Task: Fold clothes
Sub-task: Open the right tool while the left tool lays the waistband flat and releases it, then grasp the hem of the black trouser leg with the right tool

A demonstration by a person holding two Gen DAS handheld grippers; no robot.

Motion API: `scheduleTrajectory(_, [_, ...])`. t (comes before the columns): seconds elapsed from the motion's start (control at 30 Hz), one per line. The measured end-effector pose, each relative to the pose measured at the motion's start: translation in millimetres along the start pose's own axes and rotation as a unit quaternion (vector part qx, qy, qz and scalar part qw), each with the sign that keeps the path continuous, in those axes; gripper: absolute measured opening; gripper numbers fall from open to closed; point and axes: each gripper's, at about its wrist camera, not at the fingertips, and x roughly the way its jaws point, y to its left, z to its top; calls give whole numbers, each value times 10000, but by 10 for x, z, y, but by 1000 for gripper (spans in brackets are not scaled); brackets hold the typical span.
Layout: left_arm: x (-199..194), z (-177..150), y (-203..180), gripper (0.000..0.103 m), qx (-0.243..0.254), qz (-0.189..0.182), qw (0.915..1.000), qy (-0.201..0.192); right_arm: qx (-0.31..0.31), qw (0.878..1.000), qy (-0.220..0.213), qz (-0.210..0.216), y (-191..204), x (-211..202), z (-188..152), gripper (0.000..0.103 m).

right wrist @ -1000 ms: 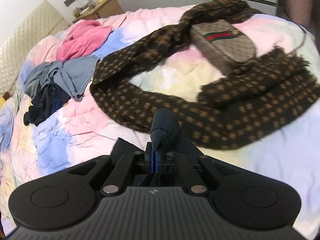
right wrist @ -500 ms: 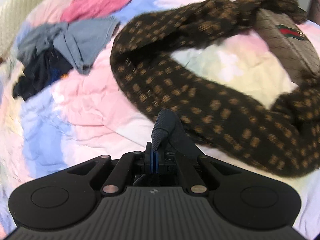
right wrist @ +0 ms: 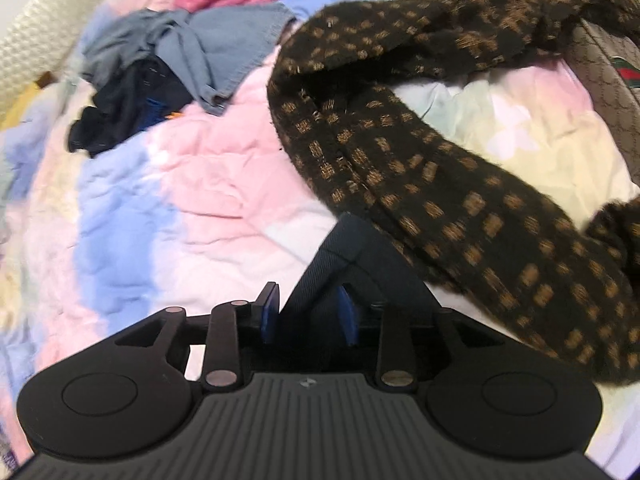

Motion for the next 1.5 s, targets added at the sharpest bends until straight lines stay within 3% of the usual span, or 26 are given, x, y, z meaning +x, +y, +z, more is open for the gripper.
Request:
scheduleTrajectory(0.17, [-324, -459, 455, 76, 67, -392, 9992, -8, 18, 9998, 120, 127, -334, -429, -316, 44])
scheduleTrajectory(0.4, [-439, -1010, 1352, 77, -118, -7, 9998, 139, 489, 9953, 809, 211, -687, -590, -970, 51])
scheduleTrajectory(0.5, [-301, -1163, 1730, 77, -425, 168, 9982, 386, 694, 9917, 1003, 397, -693, -555, -1172, 52])
scheduleTrajectory(0.67, [-66, -1322, 2122, 67, -1213, -162, 9910, 551, 862, 9883, 1157, 489, -559, -407, -1315, 50])
scheduleTrajectory(0.73, [-1, -1374, 2169, 58, -1467, -356, 9866, 612, 837, 9898, 1084, 396, -474, -341, -1315, 50])
scheduleTrajectory(0.8, [39, -1416, 2157, 49, -1594, -450, 9840, 655, 937, 9901, 1009, 277, -427, -291, -1306, 42])
scheduleTrajectory(0.83, [42, -1426, 2132, 38, -1570, -464, 9843, 660, 999, 9900, 974, 199, -410, -274, -1304, 39])
scheduleTrajectory(0.87, [39, -1432, 2102, 18, -1516, -467, 9851, 659, 1002, 9904, 952, 93, -390, -267, -1304, 32])
scheduleTrajectory(0.93, [-7, -1436, 2049, 2, -1423, -369, 9872, 616, 932, 9913, 925, -96, -363, -276, -1301, 19])
scheduleTrajectory(1.0, [-96, -1431, 2015, 1, -1330, -290, 9891, 552, 937, 9925, 778, -111, -367, -368, -1292, 7])
scheduleTrajectory(1.07, [-235, -1423, 2017, 0, -1307, -275, 9898, 504, 937, 9935, 639, -60, -388, -475, -1271, 4])
scheduleTrajectory(1.3, [-817, -1356, 2223, 0, -1307, -487, 9896, 353, 799, 9952, 534, 188, -554, -766, -1283, 2])
scheduleTrajectory(1.5, [-846, -1366, 1883, 1, -596, -324, 9974, 237, 865, 9943, 564, 255, -749, -692, -1418, 4])
